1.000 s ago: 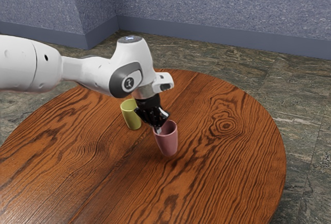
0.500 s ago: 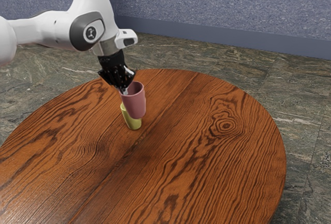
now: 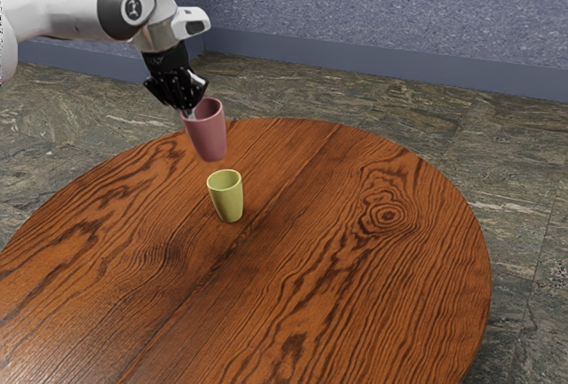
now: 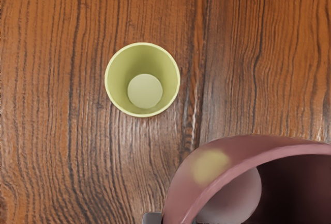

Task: Place the right cup onto the left cup

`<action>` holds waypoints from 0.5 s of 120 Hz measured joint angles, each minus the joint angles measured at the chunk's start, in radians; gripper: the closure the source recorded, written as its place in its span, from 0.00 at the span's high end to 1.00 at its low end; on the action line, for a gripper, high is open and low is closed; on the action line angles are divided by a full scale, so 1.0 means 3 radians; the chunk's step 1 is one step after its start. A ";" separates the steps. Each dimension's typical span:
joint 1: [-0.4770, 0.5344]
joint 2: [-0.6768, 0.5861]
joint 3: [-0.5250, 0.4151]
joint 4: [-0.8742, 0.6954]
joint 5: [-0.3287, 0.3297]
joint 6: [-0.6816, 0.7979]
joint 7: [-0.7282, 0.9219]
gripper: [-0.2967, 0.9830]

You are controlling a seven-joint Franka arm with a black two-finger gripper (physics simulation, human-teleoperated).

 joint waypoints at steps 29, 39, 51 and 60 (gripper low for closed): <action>0.0132 0.0333 0.0003 0.0295 0.0000 -0.0029 0.0055 0.15; 0.0194 0.0402 0.0003 0.0316 0.0000 -0.0032 0.0070 0.15; 0.0249 0.0552 0.0003 0.0473 -0.0005 -0.0034 0.0089 0.15; 0.0257 0.0654 0.0003 0.0518 -0.0017 -0.0032 0.0102 0.15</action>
